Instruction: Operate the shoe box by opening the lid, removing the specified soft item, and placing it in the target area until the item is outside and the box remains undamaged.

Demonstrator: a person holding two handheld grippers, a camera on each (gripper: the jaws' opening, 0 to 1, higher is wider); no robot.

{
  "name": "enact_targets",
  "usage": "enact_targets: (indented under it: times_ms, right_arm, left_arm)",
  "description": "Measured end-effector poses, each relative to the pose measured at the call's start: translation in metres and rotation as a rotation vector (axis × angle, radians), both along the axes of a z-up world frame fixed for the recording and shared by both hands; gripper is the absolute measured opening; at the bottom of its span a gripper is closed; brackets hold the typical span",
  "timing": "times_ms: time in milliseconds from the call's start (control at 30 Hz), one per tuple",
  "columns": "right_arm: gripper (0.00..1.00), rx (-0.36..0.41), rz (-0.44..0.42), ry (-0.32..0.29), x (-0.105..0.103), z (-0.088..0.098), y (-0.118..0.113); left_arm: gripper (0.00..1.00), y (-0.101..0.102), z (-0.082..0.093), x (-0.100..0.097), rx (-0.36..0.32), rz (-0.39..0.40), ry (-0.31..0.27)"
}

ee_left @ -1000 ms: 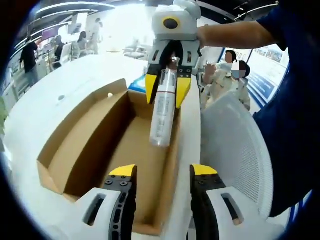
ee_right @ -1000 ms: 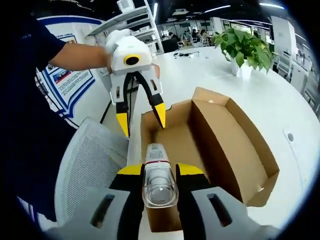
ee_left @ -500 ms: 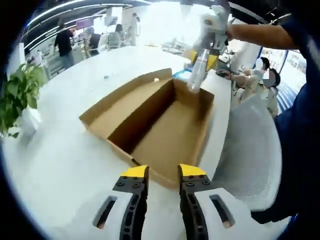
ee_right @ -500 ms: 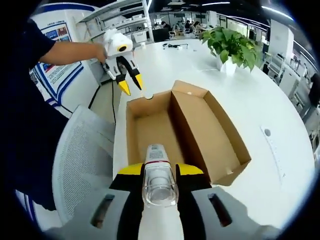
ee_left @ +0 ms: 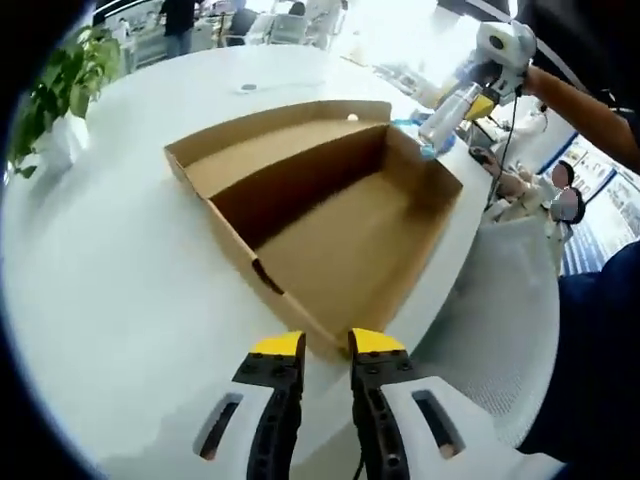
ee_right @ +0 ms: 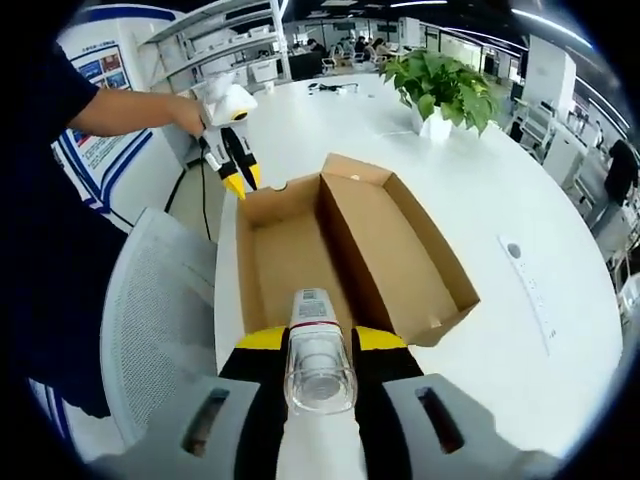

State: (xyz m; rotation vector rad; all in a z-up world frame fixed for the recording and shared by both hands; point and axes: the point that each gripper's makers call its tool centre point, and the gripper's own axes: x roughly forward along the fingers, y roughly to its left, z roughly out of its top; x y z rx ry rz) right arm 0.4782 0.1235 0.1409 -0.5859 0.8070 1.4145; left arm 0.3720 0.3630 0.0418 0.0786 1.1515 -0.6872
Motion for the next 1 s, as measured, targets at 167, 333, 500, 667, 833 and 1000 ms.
enact_targets:
  times_ms: [167, 333, 500, 667, 833, 1000]
  right_arm:
    - [0.22, -0.03, -0.008, -0.017, 0.01, 0.004, -0.018]
    - [0.22, -0.071, -0.01, -0.031, 0.021, 0.009, -0.038]
    - [0.22, -0.161, 0.006, -0.059, 0.035, 0.009, -0.067]
    - [0.22, -0.25, -0.008, -0.085, 0.06, 0.004, -0.104]
    - [0.22, -0.356, -0.018, -0.108, 0.085, -0.009, -0.142]
    - [0.22, -0.429, -0.026, -0.128, 0.106, -0.021, -0.164]
  left_arm:
    - [0.09, -0.002, -0.002, 0.001, -0.013, 0.019, 0.031]
    - [0.09, 0.0, -0.003, 0.002, -0.012, 0.021, 0.038]
    - [0.09, 0.0, -0.003, 0.002, -0.01, 0.011, 0.035]
    - [0.09, -0.001, -0.003, 0.001, -0.008, 0.012, 0.038]
    - [0.09, -0.001, -0.003, 0.001, -0.009, 0.011, 0.035]
    - [0.09, -0.002, -0.003, 0.001, 0.002, 0.001, 0.04]
